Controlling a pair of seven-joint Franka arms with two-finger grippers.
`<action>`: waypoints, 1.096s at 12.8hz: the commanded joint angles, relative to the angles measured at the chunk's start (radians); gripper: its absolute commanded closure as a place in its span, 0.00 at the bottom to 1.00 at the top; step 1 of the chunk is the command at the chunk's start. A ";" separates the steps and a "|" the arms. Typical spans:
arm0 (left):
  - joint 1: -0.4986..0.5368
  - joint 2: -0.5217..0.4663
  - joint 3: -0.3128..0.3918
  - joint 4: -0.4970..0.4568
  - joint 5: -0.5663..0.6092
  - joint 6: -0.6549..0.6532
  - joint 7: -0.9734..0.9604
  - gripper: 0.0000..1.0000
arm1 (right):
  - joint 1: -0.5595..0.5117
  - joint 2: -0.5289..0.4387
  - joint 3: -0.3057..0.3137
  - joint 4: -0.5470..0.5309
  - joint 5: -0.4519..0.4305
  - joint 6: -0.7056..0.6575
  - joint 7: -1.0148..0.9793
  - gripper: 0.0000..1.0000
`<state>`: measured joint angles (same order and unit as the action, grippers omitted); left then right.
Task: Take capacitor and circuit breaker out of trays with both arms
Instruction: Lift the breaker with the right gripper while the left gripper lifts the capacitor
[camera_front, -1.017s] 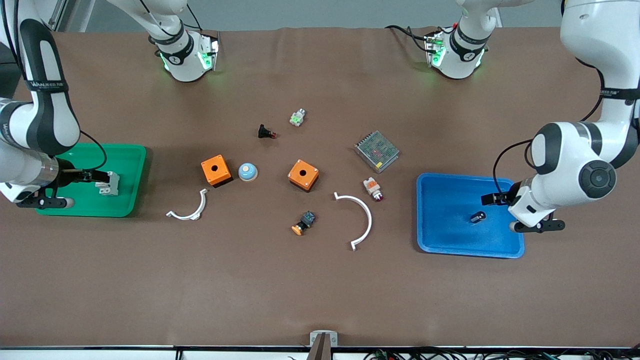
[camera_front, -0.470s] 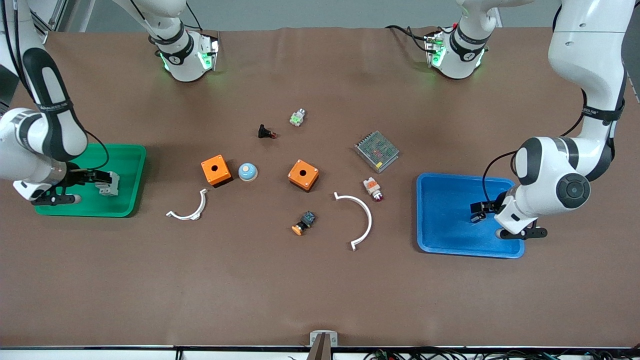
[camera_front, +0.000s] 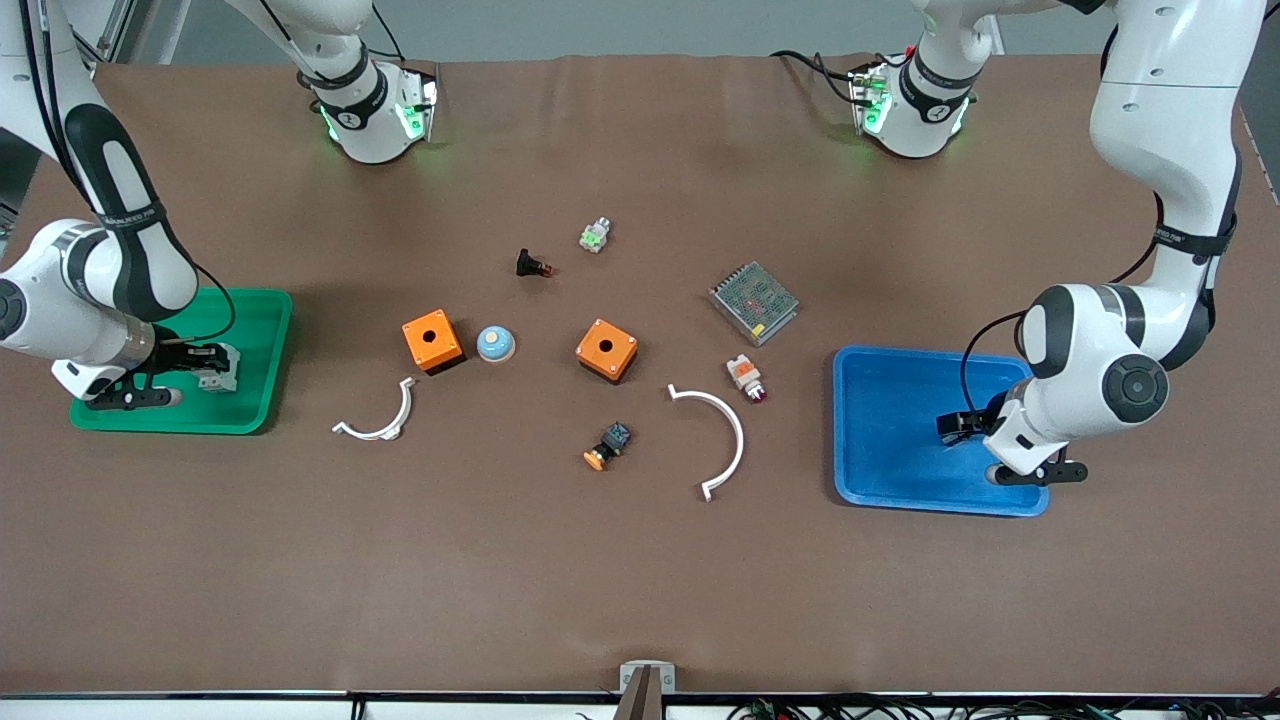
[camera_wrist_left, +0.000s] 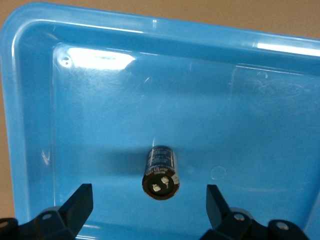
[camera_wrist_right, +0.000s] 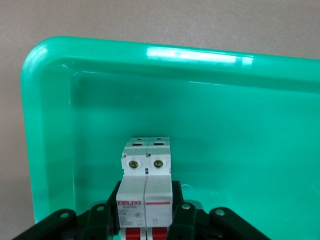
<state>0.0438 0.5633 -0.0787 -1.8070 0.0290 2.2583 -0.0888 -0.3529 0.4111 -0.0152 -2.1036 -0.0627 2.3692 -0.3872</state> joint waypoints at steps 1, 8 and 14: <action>-0.001 0.023 0.000 0.018 -0.003 0.007 -0.005 0.00 | -0.001 -0.037 0.038 0.081 -0.003 -0.146 0.027 0.92; -0.001 0.064 -0.001 0.018 -0.001 0.069 -0.005 0.21 | 0.078 0.010 0.213 0.345 0.000 -0.383 0.613 0.92; -0.005 0.063 -0.001 0.011 -0.001 0.064 -0.005 1.00 | 0.305 0.248 0.221 0.586 -0.003 -0.372 1.125 0.92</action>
<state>0.0431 0.6229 -0.0797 -1.8043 0.0291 2.3232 -0.0888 -0.1138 0.5606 0.2072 -1.6392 -0.0607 2.0180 0.5793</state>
